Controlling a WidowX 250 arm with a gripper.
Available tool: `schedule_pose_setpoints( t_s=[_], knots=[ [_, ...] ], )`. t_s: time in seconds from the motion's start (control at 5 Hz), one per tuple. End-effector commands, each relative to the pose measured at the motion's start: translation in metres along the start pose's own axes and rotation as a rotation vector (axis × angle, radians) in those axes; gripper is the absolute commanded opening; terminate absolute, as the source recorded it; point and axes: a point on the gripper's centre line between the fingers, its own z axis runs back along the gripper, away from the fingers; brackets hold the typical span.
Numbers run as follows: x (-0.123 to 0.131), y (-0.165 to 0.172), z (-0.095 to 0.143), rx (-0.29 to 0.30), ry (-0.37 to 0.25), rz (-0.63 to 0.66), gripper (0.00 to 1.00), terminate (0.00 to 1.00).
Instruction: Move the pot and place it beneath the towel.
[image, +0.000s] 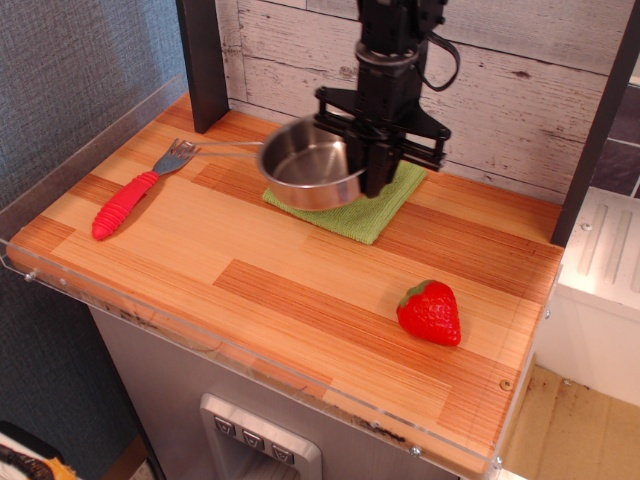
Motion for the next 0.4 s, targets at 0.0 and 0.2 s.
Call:
schedule_pose_setpoints(
  t_s=[0.0,0.2],
  knots=[
    [-0.053,-0.014,0.017,0.017,-0.031,-0.110,0.00,0.00],
    [-0.064,-0.006,-0.006,0.037,0.000,-0.164,0.00,0.00]
  ],
)
